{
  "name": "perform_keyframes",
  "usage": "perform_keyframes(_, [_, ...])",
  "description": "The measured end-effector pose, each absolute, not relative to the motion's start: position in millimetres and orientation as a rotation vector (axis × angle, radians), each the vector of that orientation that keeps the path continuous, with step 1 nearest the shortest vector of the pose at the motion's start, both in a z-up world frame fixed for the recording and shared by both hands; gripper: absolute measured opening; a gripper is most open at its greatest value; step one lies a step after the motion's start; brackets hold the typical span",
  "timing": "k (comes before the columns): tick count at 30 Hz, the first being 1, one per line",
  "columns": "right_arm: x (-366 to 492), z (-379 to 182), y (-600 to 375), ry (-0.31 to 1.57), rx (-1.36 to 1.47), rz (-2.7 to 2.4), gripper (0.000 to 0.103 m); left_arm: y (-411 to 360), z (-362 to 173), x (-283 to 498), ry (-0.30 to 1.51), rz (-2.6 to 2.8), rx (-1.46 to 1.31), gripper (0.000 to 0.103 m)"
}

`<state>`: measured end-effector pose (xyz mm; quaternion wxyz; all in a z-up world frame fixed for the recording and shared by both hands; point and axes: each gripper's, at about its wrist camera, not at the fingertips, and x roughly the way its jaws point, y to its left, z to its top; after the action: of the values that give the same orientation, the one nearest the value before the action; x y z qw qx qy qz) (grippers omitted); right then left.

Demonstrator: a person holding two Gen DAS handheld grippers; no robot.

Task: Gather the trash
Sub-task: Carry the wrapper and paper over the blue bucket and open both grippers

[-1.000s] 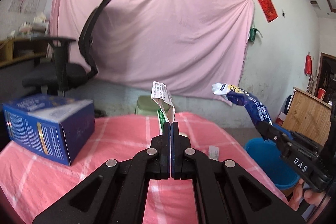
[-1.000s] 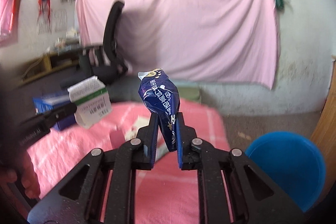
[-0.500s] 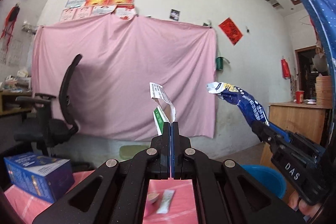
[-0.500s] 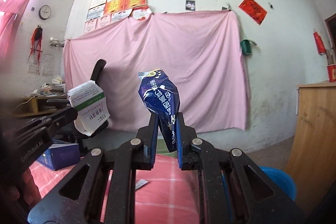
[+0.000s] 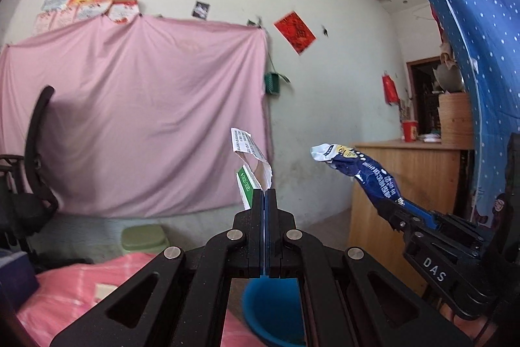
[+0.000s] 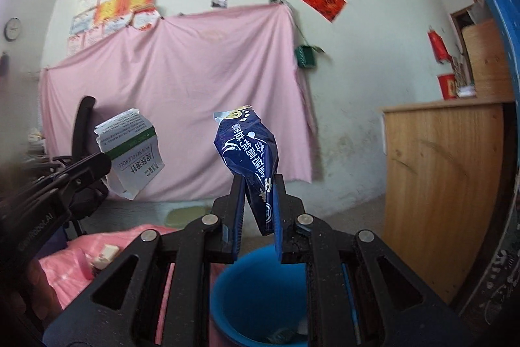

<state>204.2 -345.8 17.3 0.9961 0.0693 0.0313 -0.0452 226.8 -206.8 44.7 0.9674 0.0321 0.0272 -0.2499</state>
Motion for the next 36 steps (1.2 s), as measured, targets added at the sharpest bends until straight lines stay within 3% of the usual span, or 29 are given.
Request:
perform_keyframes(11, [250, -45, -406, 0.397, 0.292, -0.133, 0.040, -283, -6, 300, 0.428, -0.601, 0.078, 0.000])
perform_keyframes(19, [268, -66, -411, 0.513, 0.329, -0.148, 0.041, -307, -24, 349, 0.657, -0.616, 0.020, 0.000])
perform_keyframes(36, [283, -76, -408, 0.579, 0.341, -0.122, 0.057, -251, -18, 350, 0.695, -0.563, -0.097, 0.000])
